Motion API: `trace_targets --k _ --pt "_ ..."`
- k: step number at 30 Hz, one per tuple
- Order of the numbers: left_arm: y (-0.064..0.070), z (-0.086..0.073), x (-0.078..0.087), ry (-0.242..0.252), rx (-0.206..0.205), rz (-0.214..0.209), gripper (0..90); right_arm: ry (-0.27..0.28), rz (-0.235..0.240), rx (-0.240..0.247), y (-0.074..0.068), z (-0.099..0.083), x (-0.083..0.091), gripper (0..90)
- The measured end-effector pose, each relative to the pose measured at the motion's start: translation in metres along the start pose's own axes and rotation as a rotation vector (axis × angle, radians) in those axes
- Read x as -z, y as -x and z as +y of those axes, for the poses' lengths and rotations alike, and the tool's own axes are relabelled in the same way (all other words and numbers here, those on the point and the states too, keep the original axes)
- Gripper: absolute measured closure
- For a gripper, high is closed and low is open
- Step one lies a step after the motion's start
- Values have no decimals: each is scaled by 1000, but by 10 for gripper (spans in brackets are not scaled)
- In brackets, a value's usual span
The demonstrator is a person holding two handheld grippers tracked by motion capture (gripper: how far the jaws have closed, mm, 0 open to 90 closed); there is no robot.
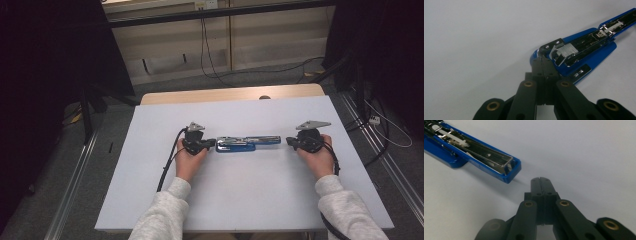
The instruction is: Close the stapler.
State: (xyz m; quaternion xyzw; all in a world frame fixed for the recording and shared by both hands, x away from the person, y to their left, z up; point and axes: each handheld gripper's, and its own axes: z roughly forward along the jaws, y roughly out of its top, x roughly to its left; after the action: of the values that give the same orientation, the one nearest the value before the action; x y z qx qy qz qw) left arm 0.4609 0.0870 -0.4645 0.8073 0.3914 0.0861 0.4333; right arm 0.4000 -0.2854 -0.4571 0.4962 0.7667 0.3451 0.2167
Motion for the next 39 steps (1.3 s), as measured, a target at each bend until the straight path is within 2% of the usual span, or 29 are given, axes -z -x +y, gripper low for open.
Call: trace_targets --k 3,5,8,17,20,27,29,32,35,37,39 --pt "1 0 -2 -9 -2 -6 900 -15 20 29 -6 2 -2 900" --pt "2 -1 -3 -20 -21 12 900 -37 31 43 -11 3 -6 900" --pt "1 -2 -4 -30 -13 5 898 -41 36 40 -11 2 -8 900" --pt "0 -2 -5 -32 -12 11 894 -10 41 46 -11 4 -4 900" --pt "1 -2 -6 -28 -11 17 891 20 45 42 -12 7 -1 900" --pt "1 -2 -5 -30 -21 29 882 65 69 75 -24 20 2 900" --pt "1 -2 -5 -28 -21 35 871 74 80 70 -25 21 2 874" --pt "-1 -2 -2 -23 -8 47 802 77 94 54 -25 20 1 826" --pt "-3 0 4 -11 -3 61 684 89 110 23 -24 17 2 724" --pt "-5 0 8 -13 -1 53 627 99 132 1 -21 15 2 632" --pt "-4 0 12 -5 5 73 540 113 140 -27 -19 13 4 582"
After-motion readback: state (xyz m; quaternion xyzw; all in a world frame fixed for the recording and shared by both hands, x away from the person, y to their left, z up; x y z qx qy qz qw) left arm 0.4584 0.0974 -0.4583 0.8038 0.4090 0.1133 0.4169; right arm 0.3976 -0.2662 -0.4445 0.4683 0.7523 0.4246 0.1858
